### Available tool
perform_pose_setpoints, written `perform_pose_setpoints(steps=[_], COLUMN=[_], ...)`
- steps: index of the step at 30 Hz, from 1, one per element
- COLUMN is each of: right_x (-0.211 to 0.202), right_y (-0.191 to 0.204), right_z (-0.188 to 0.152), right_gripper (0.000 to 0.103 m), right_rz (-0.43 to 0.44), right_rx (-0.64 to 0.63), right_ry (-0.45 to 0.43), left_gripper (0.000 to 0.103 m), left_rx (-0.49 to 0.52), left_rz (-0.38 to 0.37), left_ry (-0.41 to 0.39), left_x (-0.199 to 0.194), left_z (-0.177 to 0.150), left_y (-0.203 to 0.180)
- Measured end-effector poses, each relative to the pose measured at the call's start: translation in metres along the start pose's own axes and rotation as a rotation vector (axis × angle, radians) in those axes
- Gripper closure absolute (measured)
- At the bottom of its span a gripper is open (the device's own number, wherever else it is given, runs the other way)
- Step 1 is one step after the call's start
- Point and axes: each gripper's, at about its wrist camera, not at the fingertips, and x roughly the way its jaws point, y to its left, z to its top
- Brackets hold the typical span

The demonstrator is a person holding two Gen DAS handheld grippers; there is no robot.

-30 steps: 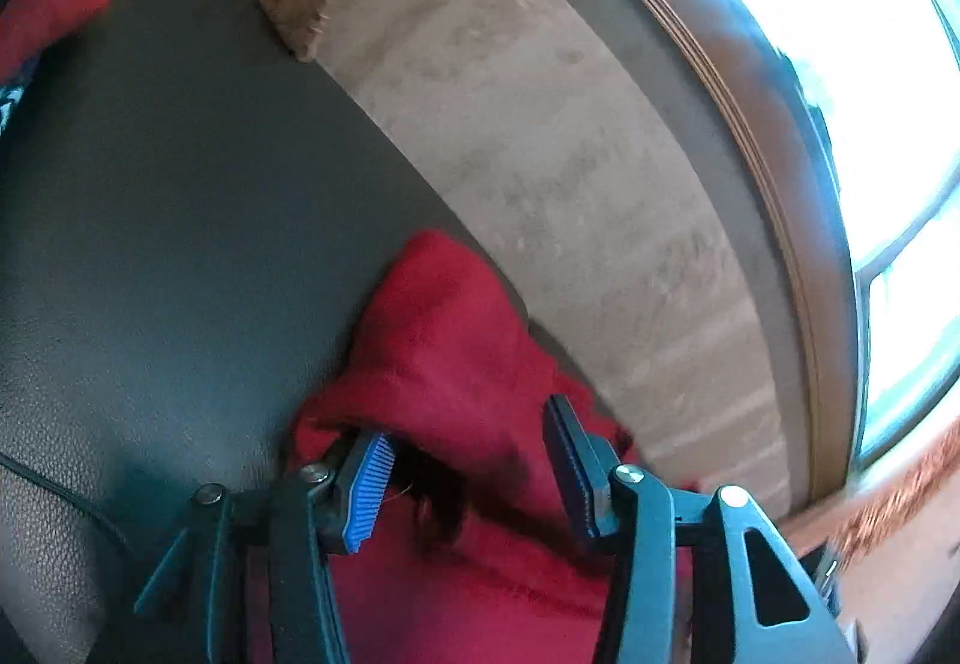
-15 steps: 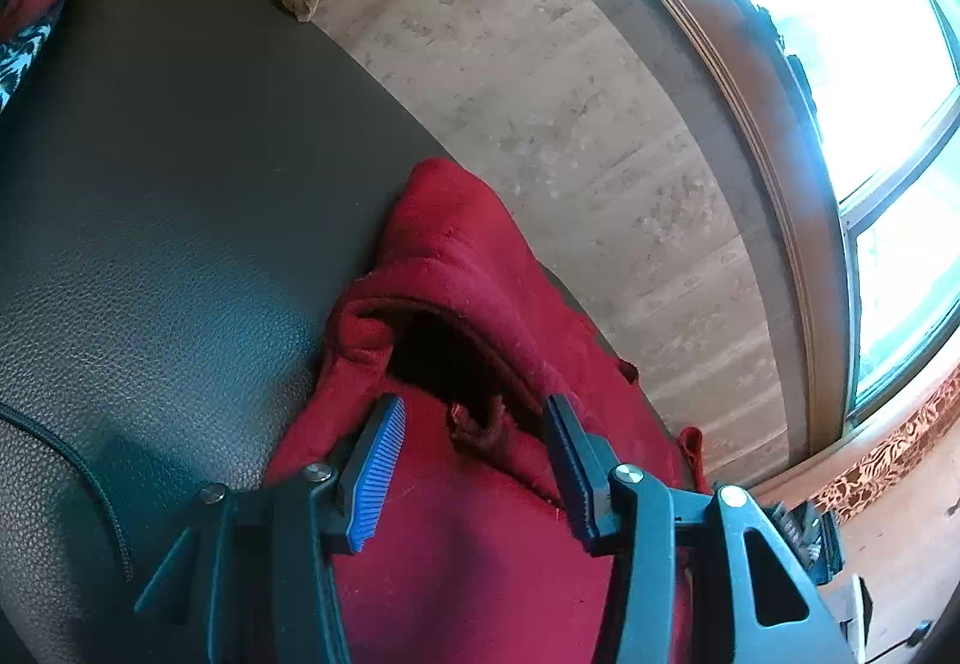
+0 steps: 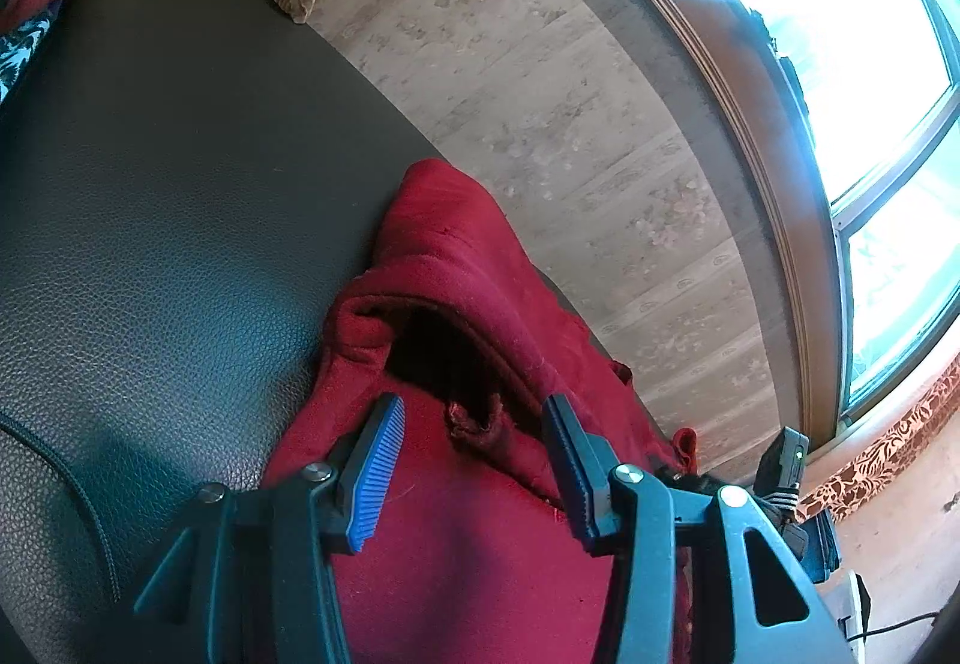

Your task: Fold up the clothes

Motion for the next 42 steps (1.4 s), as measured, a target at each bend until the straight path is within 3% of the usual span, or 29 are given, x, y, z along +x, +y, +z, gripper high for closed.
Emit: perform_pose_setpoints(steps=[6,10,13,18,23,25,28,31,37,40,42], right_x=[-0.04,-0.039,-0.029,-0.027,-0.028,-0.041,-0.063,-0.067,-0.033,-0.021,-0.024], right_y=[0.026,-0.002,-0.024,-0.041,-0.038,-0.04,-0.03,-0.007,0.039,0.038,0.037], right_z=[0.005,-0.003,-0.013,-0.016,-0.018,-0.018,-0.013,-0.009,-0.019,-0.042,-0.053], right_gripper=[0.091,0.091,0.09,0.084,0.074,0.063,0.048,0.036,0.034,0.025,0.024], right_rz=[-0.175,-0.258,-0.197,-0.106,-0.129,-0.179,-0.21,-0.106,-0.064,-0.109,-0.106], right_rx=[-0.222,-0.178,-0.081,0.056,0.067,0.064,0.041,-0.018,-0.157,-0.197,-0.216], right_ry=[-0.072,-0.022,0.004,-0.061,-0.068,-0.088,-0.168,-0.174,-0.064,-0.03,-0.053], left_gripper=[0.055,0.054,0.054,0.054,0.054,0.054,0.054,0.053,0.053,0.056,0.057], left_rx=[-0.002,0.0,0.001,-0.044,-0.162,-0.149,-0.069,0.007,0.204,0.307,0.311], left_rz=[-0.004,-0.006,-0.002,-0.016,-0.079,-0.081,-0.043,-0.027,0.076,0.146,0.141], left_ry=[-0.001,0.002,0.01,0.014,0.004,0.006,-0.013,-0.021,0.071,0.169,0.174], left_x=[0.001,0.002,0.002,0.0,-0.008,-0.017,-0.029,-0.027,0.026,0.044,0.044], left_z=[-0.001,-0.001,0.0,0.009,0.012,0.009,0.009,0.017,0.019,-0.001,-0.005], left_y=[0.002,0.002,0.001,0.003,0.017,0.015,0.003,-0.016,-0.048,-0.036,-0.029])
